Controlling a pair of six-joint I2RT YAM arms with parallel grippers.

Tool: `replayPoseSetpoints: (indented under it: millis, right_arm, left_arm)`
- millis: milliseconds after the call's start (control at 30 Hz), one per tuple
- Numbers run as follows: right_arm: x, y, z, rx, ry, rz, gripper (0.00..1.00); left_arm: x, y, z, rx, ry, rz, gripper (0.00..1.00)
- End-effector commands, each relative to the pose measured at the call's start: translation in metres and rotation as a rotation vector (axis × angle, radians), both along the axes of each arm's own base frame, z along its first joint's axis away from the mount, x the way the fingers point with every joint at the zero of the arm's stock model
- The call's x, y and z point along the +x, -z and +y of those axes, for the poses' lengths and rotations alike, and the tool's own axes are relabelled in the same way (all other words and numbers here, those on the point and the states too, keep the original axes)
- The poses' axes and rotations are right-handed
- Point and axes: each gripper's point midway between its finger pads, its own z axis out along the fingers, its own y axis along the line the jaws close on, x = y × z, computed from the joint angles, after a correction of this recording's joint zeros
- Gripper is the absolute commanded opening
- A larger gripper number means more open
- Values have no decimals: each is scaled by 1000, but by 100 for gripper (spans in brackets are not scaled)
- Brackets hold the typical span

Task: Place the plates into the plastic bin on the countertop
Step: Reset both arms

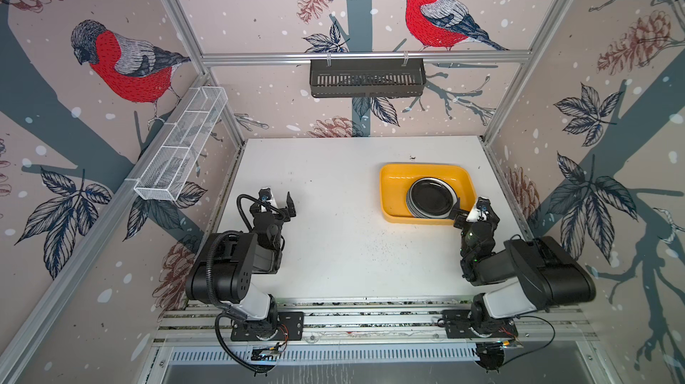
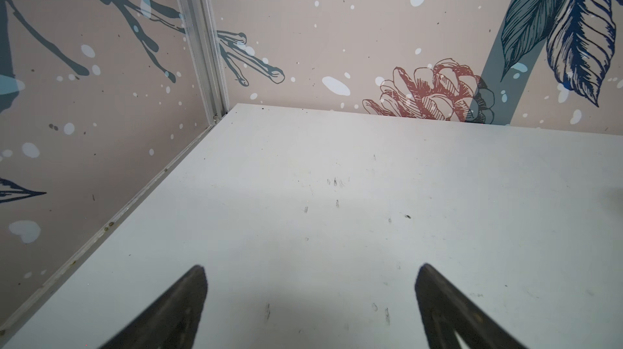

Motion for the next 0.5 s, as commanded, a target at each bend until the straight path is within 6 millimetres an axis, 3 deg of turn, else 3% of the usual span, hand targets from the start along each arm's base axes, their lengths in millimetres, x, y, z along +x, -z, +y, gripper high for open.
replayPoseSetpoints:
  millis: [0, 267, 467]
  right_arm:
    - [0, -32, 1, -17, 10, -127, 100]
    - [35, -11, -6, 74, -70, 3, 100]
    - [34, -10, -7, 74, -71, -3, 99]
  left_arm:
    - [2, -7, 4, 24, -21, -22, 96]
    - [3, -5, 5, 29, -34, -13, 96]
    - [4, -5, 6, 26, -41, -11, 96]
